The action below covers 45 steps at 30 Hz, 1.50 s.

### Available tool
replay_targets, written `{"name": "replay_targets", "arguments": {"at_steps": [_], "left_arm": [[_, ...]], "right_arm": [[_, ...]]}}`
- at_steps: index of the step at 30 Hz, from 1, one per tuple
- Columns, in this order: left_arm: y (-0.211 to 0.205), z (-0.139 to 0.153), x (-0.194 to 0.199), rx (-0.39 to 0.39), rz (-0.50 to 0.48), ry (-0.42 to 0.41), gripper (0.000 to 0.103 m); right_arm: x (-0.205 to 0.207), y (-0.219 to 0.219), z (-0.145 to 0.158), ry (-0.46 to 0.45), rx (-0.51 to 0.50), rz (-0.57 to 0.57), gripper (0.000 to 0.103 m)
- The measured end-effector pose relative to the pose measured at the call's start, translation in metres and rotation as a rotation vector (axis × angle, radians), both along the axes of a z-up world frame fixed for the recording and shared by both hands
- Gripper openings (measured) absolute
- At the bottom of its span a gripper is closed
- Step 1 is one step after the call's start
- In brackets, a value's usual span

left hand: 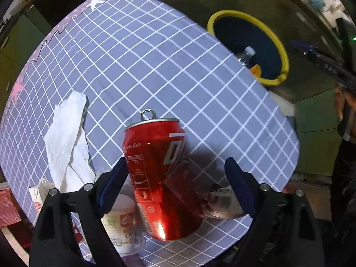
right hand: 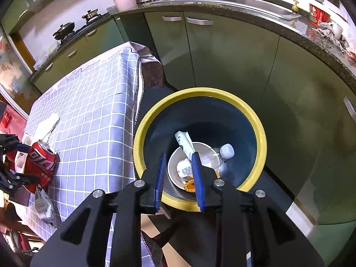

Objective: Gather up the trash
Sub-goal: 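Grasp the red cola can with the left tool, then carry the cola can over the bin with the left tool and release it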

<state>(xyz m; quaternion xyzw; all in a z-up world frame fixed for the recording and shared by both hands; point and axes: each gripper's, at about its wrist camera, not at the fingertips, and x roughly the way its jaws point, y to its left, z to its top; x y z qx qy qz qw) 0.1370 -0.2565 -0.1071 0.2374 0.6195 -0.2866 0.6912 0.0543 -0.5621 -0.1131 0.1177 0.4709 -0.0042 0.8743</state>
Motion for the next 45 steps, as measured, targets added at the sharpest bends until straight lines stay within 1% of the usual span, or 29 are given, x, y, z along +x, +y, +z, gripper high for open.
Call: {"name": "replay_targets", "arguments": {"at_steps": [1,3,6,10,11,12,13,18,21,27,31,36,42,45], "left_arm": [[-0.001,-0.002,0.001,0.006,0.001,0.002,0.081],[-0.002,-0.006,0.002,0.006,0.005,0.017,0.074],[-0.004,-0.014,0.003,0.008,0.009,0.040,0.067],[-0.007,-0.028,0.002,0.018,0.003,0.067,0.065],[-0.007,-0.030,0.002,0.021,-0.001,0.068,0.064],[-0.005,-0.032,0.001,0.022,-0.003,0.071,0.056],[-0.006,-0.035,0.001,0.023,-0.003,0.076,0.053],[-0.006,-0.035,-0.004,0.016,-0.019,0.051,0.053],[-0.008,-0.019,-0.004,-0.011,-0.028,0.024,0.053],[-0.017,0.019,0.002,-0.059,-0.053,-0.057,0.052],[-0.031,0.032,0.005,-0.071,-0.082,-0.080,0.051],[-0.042,0.037,0.003,-0.075,-0.101,-0.092,0.051],[-0.073,0.056,0.003,-0.103,-0.150,-0.122,0.051],[-0.107,0.066,0.002,-0.133,-0.208,-0.141,0.051]], "right_arm": [[0.000,0.000,-0.001,0.001,0.000,0.000,0.024],[0.000,-0.001,-0.001,0.005,0.004,0.001,0.024],[0.000,-0.001,-0.004,0.011,0.010,0.003,0.024],[0.001,-0.001,-0.007,0.018,0.015,0.003,0.024],[0.001,-0.002,-0.008,0.018,0.016,0.003,0.024],[0.001,-0.002,-0.008,0.017,0.016,0.003,0.024],[0.001,-0.002,-0.008,0.017,0.016,0.002,0.024],[-0.002,-0.005,-0.007,0.012,0.019,-0.008,0.024],[-0.004,-0.007,-0.006,0.006,0.022,-0.016,0.024],[-0.010,-0.013,-0.003,-0.012,0.028,-0.038,0.024],[-0.012,-0.016,-0.004,-0.020,0.038,-0.040,0.024],[-0.017,-0.019,-0.004,-0.027,0.050,-0.037,0.024],[-0.029,-0.029,0.001,-0.053,0.057,-0.055,0.024],[-0.037,-0.038,0.003,-0.064,0.056,-0.076,0.024]]}}
